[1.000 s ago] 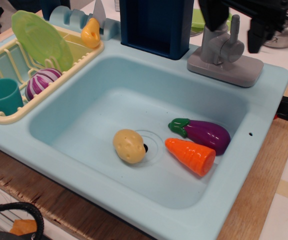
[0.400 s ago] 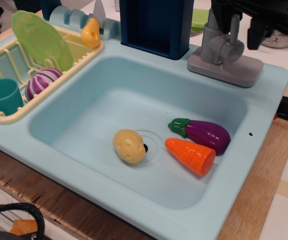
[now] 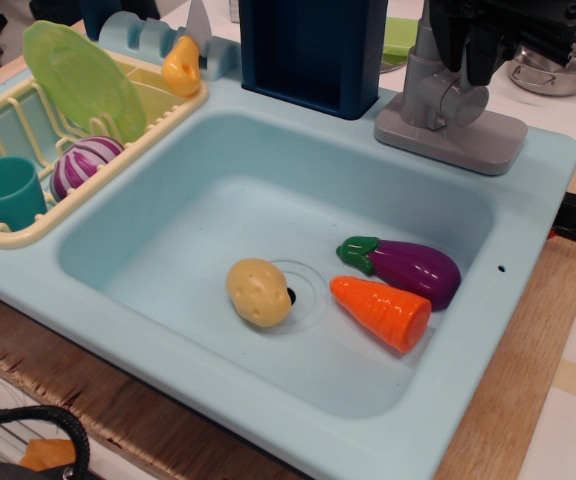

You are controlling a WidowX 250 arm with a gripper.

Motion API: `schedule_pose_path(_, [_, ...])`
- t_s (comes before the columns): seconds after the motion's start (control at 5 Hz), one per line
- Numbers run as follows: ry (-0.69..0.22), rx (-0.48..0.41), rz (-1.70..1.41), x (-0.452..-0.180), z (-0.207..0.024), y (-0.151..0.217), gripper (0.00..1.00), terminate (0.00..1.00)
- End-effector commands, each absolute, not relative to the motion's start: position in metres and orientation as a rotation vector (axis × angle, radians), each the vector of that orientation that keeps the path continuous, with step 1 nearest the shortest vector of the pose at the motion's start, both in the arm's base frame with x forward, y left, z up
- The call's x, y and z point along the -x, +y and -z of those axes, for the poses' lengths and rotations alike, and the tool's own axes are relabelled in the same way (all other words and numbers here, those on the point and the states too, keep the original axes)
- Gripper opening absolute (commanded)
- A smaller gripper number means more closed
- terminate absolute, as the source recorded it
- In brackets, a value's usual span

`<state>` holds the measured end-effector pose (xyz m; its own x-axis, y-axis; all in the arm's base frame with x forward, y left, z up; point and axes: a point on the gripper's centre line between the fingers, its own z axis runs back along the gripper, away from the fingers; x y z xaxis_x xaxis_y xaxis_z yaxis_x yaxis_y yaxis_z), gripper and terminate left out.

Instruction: Turn lever vertical to-front

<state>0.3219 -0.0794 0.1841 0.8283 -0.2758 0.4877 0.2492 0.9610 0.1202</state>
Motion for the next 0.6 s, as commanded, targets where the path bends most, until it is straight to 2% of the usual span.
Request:
schedule_pose_path(0.0, [-0.562,-0.043,0.252,-0.314,-0.197,-0.076,0.00,0.00])
schedule_pose_path(0.4, [-0.470,-0.014,0.158,-0.275,-0.174,-0.059,0.00,0.00])
